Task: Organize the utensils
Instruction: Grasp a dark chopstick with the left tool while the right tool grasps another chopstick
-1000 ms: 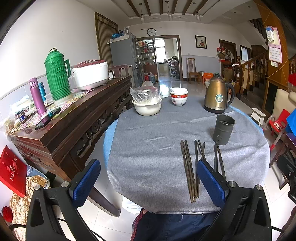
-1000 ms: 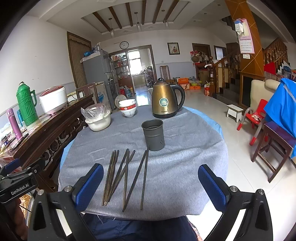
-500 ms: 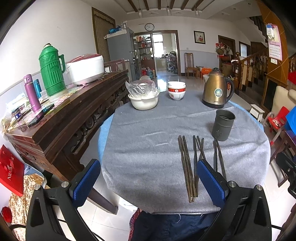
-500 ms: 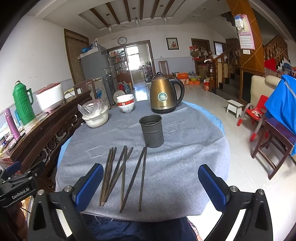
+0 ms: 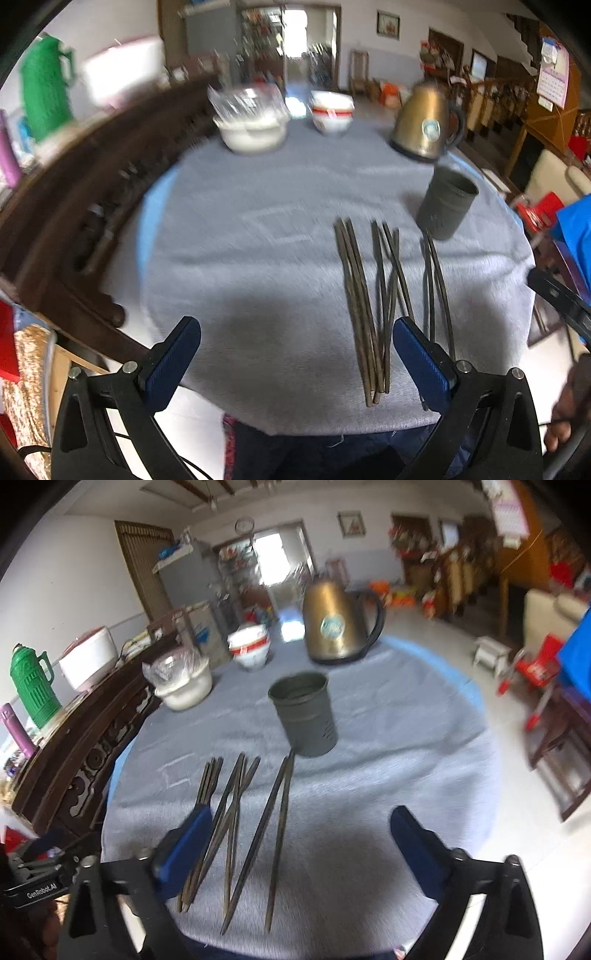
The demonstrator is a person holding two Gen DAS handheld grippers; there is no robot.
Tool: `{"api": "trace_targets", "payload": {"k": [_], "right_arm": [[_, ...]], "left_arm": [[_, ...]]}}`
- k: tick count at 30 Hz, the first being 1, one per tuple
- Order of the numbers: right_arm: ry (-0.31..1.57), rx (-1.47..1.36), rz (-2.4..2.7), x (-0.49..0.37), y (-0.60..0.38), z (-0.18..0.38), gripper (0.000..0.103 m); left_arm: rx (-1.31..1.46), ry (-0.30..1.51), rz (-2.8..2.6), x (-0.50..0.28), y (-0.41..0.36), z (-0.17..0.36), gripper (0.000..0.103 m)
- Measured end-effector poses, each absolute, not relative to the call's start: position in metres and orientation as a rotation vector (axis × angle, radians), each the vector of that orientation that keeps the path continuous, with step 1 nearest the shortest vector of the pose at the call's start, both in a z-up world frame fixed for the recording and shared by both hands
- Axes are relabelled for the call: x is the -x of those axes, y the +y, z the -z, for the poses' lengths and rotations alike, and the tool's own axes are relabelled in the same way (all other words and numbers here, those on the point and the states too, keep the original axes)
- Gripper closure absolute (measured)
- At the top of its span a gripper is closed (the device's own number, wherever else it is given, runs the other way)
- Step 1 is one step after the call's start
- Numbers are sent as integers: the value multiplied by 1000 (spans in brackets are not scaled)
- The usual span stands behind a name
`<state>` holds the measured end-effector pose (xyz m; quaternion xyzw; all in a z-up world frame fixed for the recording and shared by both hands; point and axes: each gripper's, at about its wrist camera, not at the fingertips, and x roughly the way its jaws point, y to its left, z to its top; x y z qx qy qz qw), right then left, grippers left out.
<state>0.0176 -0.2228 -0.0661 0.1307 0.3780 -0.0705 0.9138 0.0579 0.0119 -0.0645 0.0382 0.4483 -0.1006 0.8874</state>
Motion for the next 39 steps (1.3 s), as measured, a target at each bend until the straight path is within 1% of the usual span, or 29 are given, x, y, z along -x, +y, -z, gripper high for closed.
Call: {"api": "trace_targets", "payload": {"k": [1,2,3,4,5,6,7,9,10,12,15,20,23,25,26,28,29,33,39], "right_arm": [[806,-278,133,-28,-228,73,42],[835,-298,111,-39,-232,80,49],[870,-320,88,-56,-237,91,58],[885,-331,81,-65,-239,97,59],[905,-346,71,-78,-241,106,59],[921,-423,24,-84,-235,111,60],[926,-449,0,-92,-234,116,61],[940,-505,-42,-106,-231,121,63],[949,-506,-42,-112,-232,125,63],[972,-537,-50,-127,-233,133,63],[993,-589,-61,-146,-235,145,66],[1019,-647,-52,-161,-237,160,73],[1026,-649,-55,-167,-236,164,82],[1020,-657,-63,-168,-235,166,91],[1012,-661,-70,-168,-236,165,93],[1003,-653,-74,-168,-235,163,94],[993,-655,-78,-166,-235,161,94],[967,-653,-101,-156,-239,154,94],[933,-718,-127,-145,-248,146,94]], "left_arm": [[-72,964,230,-66,10,70,0],[-58,1004,254,-77,8,77,0],[-48,1027,268,-84,6,82,2],[-40,1047,279,-92,4,86,3],[-29,1072,293,-102,2,91,7],[-20,1090,302,-108,1,93,15],[-2,1117,316,-118,0,97,19],[35,1160,347,-136,-2,105,29],[48,1177,360,-143,-4,107,32],[68,1211,390,-160,-9,115,43],[84,1255,409,-181,-16,126,53],[100,1290,441,-211,-29,138,54],[115,1316,442,-231,-37,148,54],[120,1341,447,-239,-40,156,64],[124,1356,446,-243,-40,160,76],[154,1361,479,-247,-41,165,85],[158,1358,489,-247,-41,165,92],[155,1337,520,-246,-39,164,96],[154,1309,530,-240,-22,152,97]]}}
